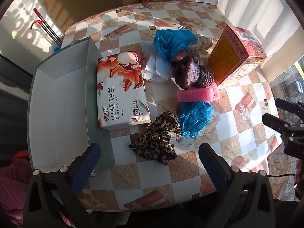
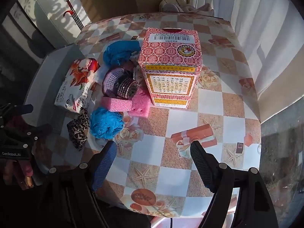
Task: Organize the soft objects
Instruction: 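Move both grippers toward the leopard scrunchie and blue shoe covers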
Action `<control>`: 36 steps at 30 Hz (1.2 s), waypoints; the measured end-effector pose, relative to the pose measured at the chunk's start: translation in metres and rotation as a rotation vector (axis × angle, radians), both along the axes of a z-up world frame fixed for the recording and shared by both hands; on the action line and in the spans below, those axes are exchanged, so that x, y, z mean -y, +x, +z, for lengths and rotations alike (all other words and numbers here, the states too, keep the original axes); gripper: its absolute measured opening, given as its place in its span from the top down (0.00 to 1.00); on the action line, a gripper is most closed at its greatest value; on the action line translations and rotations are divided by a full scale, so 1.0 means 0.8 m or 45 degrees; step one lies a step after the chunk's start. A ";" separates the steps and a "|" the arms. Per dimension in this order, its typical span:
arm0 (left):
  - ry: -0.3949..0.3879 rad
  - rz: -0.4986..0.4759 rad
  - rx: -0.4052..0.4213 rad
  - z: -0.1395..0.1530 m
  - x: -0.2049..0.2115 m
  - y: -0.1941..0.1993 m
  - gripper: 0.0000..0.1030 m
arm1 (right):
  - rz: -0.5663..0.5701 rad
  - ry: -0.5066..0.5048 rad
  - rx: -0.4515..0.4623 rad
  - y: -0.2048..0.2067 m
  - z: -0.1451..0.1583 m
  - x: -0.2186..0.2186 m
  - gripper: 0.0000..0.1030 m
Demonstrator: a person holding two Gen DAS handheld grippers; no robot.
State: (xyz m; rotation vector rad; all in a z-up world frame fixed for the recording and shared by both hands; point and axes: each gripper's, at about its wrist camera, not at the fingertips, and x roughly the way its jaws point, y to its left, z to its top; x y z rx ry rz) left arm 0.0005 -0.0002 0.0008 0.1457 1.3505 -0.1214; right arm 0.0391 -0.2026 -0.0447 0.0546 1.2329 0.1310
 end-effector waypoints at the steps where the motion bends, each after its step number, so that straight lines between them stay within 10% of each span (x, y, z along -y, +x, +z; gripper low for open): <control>1: -0.003 0.002 0.002 0.001 0.000 0.001 0.00 | 0.002 0.005 -0.004 0.002 0.000 0.000 0.21; 36: 0.069 0.009 0.253 0.056 0.004 0.021 0.00 | 0.125 -0.030 0.211 0.081 0.064 -0.033 0.21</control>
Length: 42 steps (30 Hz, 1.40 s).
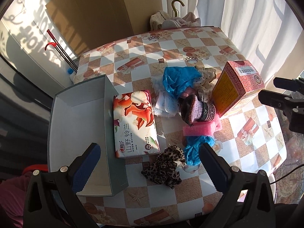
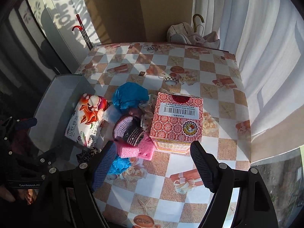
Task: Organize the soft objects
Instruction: 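Move both grippers toward the leopard scrunchie and blue shoe covers, then grasp the leopard scrunchie with the left gripper while the right gripper grasps the blue shoe covers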
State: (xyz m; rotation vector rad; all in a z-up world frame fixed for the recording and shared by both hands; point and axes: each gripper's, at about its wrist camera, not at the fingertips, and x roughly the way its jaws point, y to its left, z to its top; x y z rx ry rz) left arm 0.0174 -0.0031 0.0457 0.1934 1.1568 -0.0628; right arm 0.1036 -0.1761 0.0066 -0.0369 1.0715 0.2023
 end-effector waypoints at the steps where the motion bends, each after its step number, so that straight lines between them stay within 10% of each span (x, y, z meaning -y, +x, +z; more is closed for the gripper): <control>1: -0.007 0.001 0.023 0.003 -0.004 0.002 0.00 | 0.008 -0.018 -0.004 0.005 0.000 -0.003 0.21; 16: -0.218 0.110 -0.067 -0.016 -0.045 0.011 0.00 | 0.187 -0.162 -0.008 0.038 0.028 -0.098 0.21; 42: -0.418 0.048 -0.311 -0.085 -0.054 -0.068 0.00 | 0.232 -0.232 -0.234 -0.035 -0.066 -0.121 0.21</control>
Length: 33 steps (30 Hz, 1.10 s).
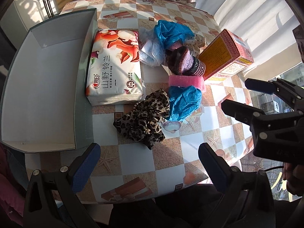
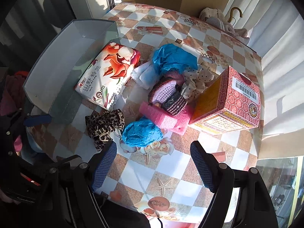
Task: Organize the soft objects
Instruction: 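Grasp the leopard scrunchie with the left gripper while the right gripper grasps the blue shoe covers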
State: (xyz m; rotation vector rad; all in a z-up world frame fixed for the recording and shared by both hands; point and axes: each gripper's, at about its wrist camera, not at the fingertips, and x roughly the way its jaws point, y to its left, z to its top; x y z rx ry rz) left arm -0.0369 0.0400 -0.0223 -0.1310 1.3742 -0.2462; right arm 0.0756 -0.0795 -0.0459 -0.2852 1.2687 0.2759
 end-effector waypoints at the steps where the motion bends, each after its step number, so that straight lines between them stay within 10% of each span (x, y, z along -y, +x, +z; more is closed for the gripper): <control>1: -0.004 -0.016 -0.012 -0.004 0.003 -0.002 0.00 | -0.013 0.009 -0.007 -0.002 -0.005 0.003 0.21; 18: 0.154 -0.176 -0.016 -0.090 0.050 0.024 0.07 | -0.210 0.278 -0.184 0.024 -0.074 0.032 0.21; 33: 0.153 -0.140 -0.051 -0.143 0.051 0.061 0.17 | -0.261 0.271 -0.303 0.060 -0.123 0.000 0.28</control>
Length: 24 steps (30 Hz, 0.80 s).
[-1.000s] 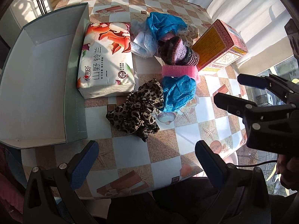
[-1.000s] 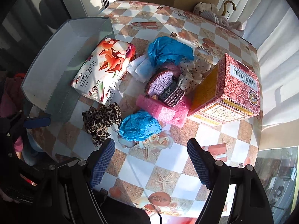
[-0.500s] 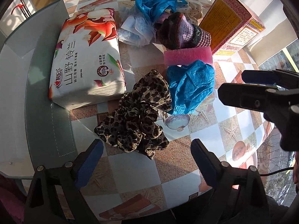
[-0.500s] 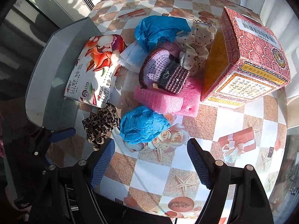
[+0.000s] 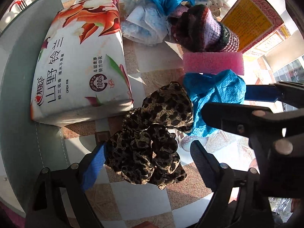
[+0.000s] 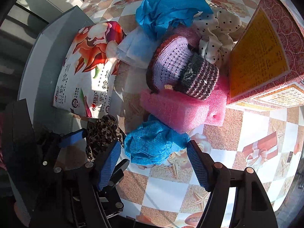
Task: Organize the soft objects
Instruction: 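Grasp the leopard scrunchie with the left gripper while the right gripper grasps the blue shoe covers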
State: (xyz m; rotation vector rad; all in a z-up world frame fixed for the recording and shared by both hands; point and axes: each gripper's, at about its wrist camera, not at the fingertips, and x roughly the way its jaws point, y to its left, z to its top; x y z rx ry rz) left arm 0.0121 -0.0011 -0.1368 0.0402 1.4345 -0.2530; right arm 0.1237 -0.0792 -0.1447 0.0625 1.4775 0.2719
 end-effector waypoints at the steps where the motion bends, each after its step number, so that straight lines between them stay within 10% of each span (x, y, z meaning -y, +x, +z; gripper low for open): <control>1: -0.007 0.001 -0.014 -0.005 0.000 0.003 0.23 | -0.008 -0.004 -0.001 0.001 -0.003 -0.002 0.33; 6: 0.027 -0.024 -0.005 -0.016 0.006 0.008 0.37 | -0.017 -0.029 -0.074 0.005 -0.028 -0.006 0.69; 8: 0.048 -0.019 -0.007 -0.017 0.002 0.009 0.57 | -0.024 -0.022 -0.092 0.003 -0.034 -0.003 0.78; 11: -0.008 0.034 -0.065 -0.019 -0.015 0.013 0.71 | 0.028 -0.007 -0.026 -0.003 -0.024 0.011 0.81; 24: -0.026 -0.021 -0.084 -0.027 -0.011 -0.026 0.77 | 0.121 -0.088 0.008 -0.067 0.000 0.058 0.82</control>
